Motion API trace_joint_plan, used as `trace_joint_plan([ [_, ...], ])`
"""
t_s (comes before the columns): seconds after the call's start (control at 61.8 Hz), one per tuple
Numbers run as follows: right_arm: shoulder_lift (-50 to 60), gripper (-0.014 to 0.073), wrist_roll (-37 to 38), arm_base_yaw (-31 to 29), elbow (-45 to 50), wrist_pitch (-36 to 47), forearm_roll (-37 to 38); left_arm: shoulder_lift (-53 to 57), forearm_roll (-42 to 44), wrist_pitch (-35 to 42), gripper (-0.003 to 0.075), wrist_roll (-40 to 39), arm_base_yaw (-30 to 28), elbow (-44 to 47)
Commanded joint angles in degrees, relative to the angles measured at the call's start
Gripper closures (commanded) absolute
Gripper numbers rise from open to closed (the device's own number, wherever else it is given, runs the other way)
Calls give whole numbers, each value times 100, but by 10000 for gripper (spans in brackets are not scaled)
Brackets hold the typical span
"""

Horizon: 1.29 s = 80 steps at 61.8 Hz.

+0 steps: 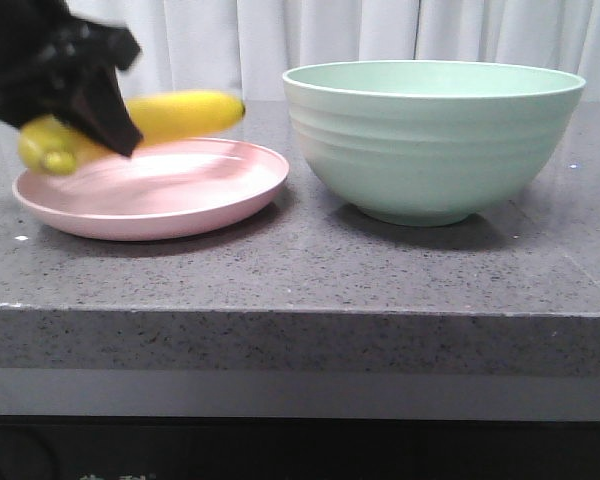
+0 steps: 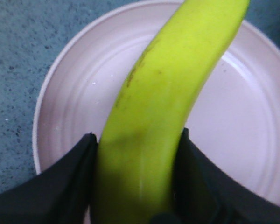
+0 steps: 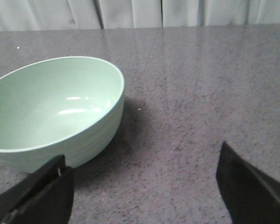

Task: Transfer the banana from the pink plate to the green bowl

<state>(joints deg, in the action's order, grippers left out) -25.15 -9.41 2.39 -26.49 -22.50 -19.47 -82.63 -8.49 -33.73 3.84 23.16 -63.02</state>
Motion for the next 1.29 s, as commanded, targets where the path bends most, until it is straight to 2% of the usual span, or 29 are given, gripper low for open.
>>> trace_joint_plan([
  [0.0, -405, -39, -57, -9, -533, -69, -654, 675, -135, 74, 666, -4, 112, -152],
  [0.129, -1083, -39, -249, 186, -1013, -493, -1875, 1303, -135, 20, 666, -4, 380, 86],
  [0.388, -2398, -39, -2157, 1157, -1666, -723, -5043, 2189, -222, 56, 666, -4, 1179, 587],
  [0.55, -3205, -39, -3211, 1680, -1947, -801, -6605, 2313, -222, 99, 666, -4, 1505, 648],
  [0.679, -3946, -39, -3855, 1878, -2192, -1287, -7712, 2313, -222, 215, 666, -4, 1576, 648],
  [0.873, -4763, -39, -4103, 1886, -2463, -2193, -8364, 2313, -222, 257, 666, -4, 1576, 648],
  [1.1, -5406, -39, -4103, 1934, -2720, -2686, -8580, 2313, -222, 257, 666, -4, 1576, 648],
  [1.277, -5672, -31, -4103, 2315, -3014, -2659, -8600, 2313, -222, 257, 665, -4, 1576, 648],
])
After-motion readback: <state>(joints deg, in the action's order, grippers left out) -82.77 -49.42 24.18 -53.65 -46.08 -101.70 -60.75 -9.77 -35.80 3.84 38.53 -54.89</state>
